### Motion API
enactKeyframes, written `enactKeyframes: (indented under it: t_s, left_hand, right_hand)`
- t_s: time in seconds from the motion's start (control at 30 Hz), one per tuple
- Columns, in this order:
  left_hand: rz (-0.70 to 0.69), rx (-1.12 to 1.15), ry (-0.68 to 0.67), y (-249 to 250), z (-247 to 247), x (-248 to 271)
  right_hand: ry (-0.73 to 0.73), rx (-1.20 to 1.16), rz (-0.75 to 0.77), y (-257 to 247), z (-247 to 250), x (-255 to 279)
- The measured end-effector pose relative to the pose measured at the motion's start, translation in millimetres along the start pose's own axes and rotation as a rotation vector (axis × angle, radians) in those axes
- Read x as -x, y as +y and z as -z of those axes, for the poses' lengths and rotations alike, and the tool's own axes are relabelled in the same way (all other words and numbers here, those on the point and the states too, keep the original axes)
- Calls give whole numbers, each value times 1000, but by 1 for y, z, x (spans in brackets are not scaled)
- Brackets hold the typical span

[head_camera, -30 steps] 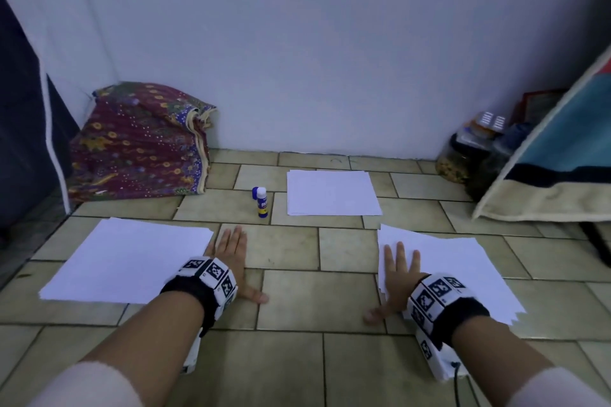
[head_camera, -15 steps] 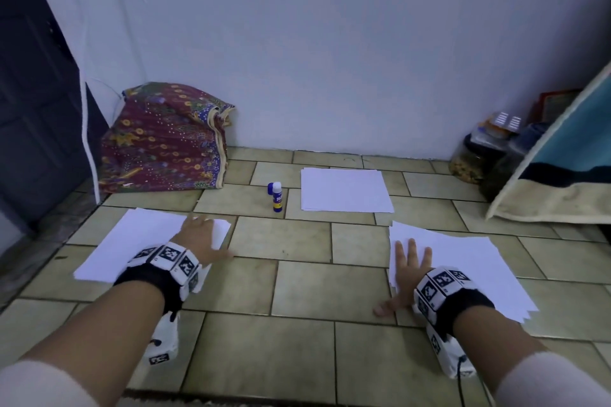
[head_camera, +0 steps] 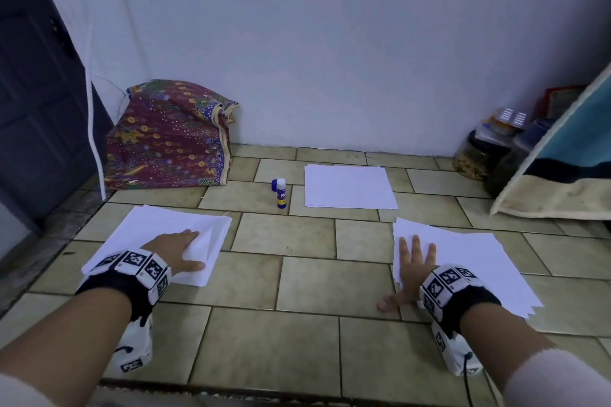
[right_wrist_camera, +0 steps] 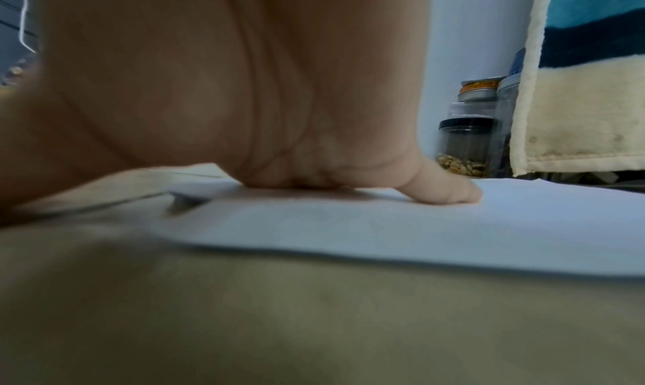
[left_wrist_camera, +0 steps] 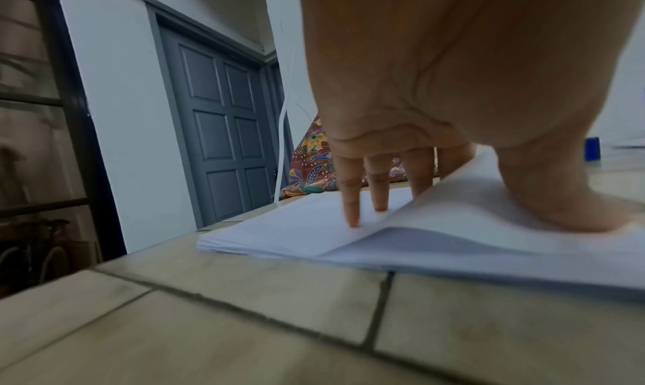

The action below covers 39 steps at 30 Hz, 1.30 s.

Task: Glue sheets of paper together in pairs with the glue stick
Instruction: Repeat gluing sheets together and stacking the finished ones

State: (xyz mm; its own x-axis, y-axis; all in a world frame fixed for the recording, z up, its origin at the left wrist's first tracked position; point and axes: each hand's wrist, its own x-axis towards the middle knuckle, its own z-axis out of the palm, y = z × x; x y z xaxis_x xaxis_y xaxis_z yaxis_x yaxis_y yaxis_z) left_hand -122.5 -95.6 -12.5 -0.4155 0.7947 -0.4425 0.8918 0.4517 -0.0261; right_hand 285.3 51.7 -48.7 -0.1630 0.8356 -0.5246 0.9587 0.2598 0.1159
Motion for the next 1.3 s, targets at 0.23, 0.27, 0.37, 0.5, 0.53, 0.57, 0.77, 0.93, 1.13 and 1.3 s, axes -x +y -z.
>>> enactKeyframes:
  t_s: [0.23,0.27,0.37,0.5,0.53,0.57,0.77,0.93,1.13,1.3]
  left_hand:
    - [78,-24,117,7,16,5]
    - [98,-52,178,14,21,10]
    - [71,-46,273,53,37,30]
    - [-92,-67,214,126,37,48]
    - [-126,-74,176,144,34,50]
    - [-151,-70,136,162,30,52]
    - [-274,-155,6,217,6,56]
    - [-300,-176,-53,205,9,44]
    - [-388,-154,-66,181,10,25]
    - [-431,-93,-75,174,5,16]
  right_hand:
    - [-12,-13,-6,0,0,3]
    - [-14,-16,-9,1,0,4]
    - [-7,-4,-8,1,0,3]
    - [5,29,-16,1,-3,-8]
    - [7,34,-20,2,-4,-9]
    - [6,44,-22,2,-4,-9]
    - [-42,57,-12,1,3,-7]
    - [-53,29,-22,2,14,5]
    - [-57,20,13,7,35,19]
    - [-50,55,38,6,52,22]
